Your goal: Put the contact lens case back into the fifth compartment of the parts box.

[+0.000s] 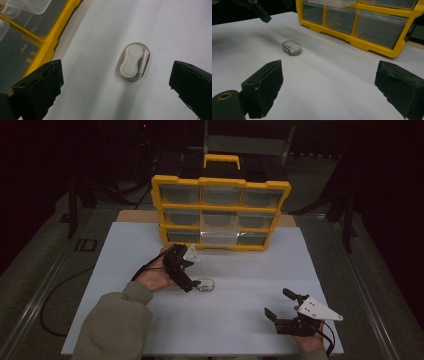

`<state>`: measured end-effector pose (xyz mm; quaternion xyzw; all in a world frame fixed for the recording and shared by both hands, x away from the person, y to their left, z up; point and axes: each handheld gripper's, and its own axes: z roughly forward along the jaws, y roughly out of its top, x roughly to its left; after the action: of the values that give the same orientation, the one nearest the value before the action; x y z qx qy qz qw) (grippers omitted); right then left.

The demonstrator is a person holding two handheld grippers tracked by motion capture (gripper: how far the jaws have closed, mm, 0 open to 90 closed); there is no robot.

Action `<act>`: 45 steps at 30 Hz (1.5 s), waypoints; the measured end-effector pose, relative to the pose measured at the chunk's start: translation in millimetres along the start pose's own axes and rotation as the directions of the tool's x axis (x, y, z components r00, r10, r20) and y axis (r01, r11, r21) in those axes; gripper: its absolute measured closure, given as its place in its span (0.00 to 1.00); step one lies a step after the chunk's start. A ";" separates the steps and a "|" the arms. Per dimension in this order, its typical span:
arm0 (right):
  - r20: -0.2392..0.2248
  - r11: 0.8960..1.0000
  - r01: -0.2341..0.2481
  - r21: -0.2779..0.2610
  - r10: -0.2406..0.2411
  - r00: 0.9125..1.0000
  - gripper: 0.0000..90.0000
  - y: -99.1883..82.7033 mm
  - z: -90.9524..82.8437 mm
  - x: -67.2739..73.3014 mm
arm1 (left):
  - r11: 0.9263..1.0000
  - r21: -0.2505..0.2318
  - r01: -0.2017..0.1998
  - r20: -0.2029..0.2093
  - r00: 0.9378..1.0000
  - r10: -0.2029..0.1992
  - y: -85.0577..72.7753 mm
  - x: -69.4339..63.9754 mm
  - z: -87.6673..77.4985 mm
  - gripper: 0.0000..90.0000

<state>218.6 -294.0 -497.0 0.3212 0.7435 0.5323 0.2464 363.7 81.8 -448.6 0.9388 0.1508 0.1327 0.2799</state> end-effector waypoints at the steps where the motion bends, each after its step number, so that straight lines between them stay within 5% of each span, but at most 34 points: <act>1: 0.000 1.000 0.000 0.000 0.000 1.000 0.09 0.0 0.0 0.0 | 1.000 0.004 0.002 0.005 1.000 -0.002 0.6 0.4 2.9 0.00; 28: 0.003 1.000 -0.001 -0.002 0.001 1.000 0.09 -0.2 -0.5 -0.9 | 0.998 0.061 -0.002 0.050 0.999 -0.001 5.4 -0.4 31.6 0.00; 45: 0.002 1.000 0.000 -0.001 0.000 1.000 0.09 -0.4 -0.4 -1.0 | 0.996 0.087 0.026 0.096 0.995 -0.034 7.0 0.1 46.4 0.01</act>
<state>218.9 -295.1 -497.2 0.3217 0.7428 0.5324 0.2474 380.7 53.7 -482.1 0.9528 0.1568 0.0761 0.2484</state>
